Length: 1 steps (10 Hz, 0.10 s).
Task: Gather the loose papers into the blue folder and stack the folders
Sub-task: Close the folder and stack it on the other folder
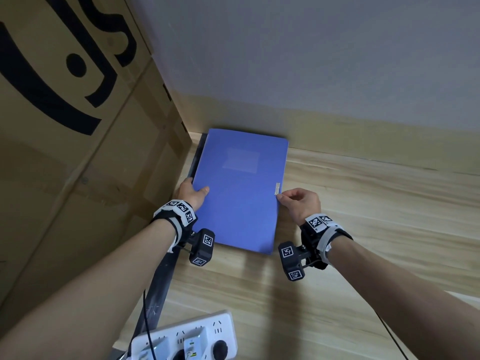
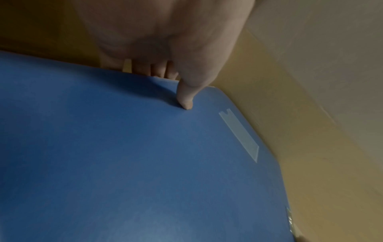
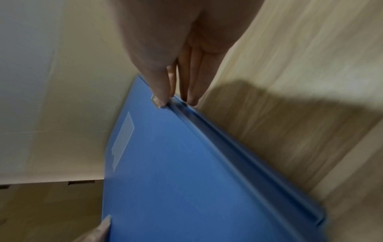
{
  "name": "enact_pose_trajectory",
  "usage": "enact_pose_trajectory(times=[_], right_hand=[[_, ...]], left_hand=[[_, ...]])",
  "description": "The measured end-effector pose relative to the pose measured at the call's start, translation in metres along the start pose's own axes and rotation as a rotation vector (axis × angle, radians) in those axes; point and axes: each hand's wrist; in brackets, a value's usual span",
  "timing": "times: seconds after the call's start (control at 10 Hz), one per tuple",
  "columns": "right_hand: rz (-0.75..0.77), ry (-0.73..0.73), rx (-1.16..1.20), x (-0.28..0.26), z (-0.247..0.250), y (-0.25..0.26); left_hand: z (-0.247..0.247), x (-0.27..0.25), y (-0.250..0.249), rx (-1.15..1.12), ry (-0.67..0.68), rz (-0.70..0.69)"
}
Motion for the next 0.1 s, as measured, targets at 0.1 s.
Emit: enact_pose_trajectory(times=[0.1], right_hand=[[0.032, -0.008, 0.036, 0.0018, 0.0155, -0.0018]], left_hand=[[0.003, -0.0231, -0.0363, 0.055, -0.127, -0.089]])
Point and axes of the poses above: each hand's wrist, its own x-axis towards the middle knuckle, its own z-axis out of the back of the hand, y = z × x, and after that the axes turned 12 degrees about -z, right-handed
